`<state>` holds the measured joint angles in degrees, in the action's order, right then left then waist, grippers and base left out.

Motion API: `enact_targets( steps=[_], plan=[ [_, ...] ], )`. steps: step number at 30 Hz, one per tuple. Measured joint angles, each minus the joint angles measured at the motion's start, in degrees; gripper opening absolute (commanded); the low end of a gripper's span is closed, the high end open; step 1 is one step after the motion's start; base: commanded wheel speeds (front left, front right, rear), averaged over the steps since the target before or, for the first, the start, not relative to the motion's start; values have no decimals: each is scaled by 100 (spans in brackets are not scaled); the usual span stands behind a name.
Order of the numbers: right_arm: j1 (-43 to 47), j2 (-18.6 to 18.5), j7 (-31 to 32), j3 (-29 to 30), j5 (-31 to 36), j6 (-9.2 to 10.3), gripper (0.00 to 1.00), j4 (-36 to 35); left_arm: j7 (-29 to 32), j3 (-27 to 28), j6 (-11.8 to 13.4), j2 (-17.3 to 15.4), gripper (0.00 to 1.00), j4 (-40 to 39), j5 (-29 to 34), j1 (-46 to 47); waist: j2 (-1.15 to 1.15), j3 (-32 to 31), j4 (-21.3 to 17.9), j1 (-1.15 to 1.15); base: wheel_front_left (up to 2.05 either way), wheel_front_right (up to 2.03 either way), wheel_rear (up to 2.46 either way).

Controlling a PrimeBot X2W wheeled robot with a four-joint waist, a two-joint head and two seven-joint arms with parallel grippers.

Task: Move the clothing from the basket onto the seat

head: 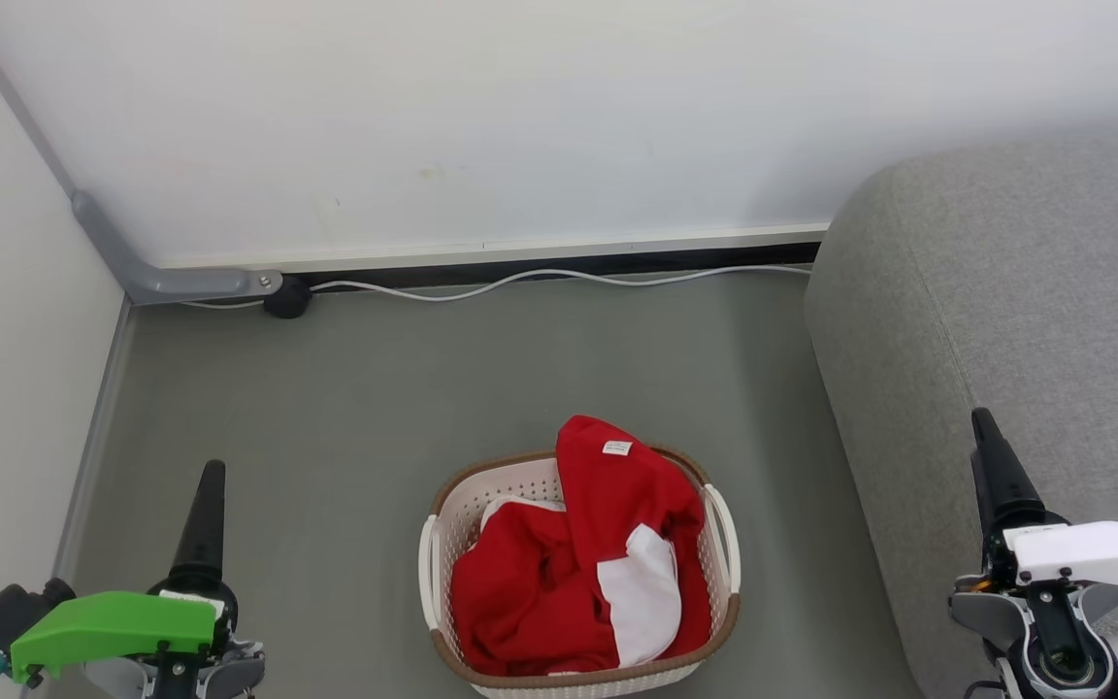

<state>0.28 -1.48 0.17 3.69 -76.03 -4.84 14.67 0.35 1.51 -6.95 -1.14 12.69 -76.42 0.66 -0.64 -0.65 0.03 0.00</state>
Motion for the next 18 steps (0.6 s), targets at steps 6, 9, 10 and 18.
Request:
enact_targets(
  steps=[6, 9, 10, 18],
  plan=[
    [0, -36, -123, -186, 630, 98, 100, -134, -118, -108, 51, -89, 100, -185, 654, -1, 0, -8, 7, 0, 0, 0, 0],
    [1, -40, -175, -268, 912, 146, 100, -175, -180, -177, 100, -138, 100, -252, 1007, -2, 0, -12, 10, 0, 0, 0, 0],
    [1, -46, -196, -303, 1023, 153, 100, -190, -192, -197, 101, -152, 100, -267, 1106, -4, 0, -14, 11, 0, 0, 0, 0],
    [29, -62, -326, -525, 1751, 263, 100, -275, -353, -383, 200, -215, 100, -381, 1979, -45, 0, -25, 11, 0, 0, 0, 0]
  ],
)
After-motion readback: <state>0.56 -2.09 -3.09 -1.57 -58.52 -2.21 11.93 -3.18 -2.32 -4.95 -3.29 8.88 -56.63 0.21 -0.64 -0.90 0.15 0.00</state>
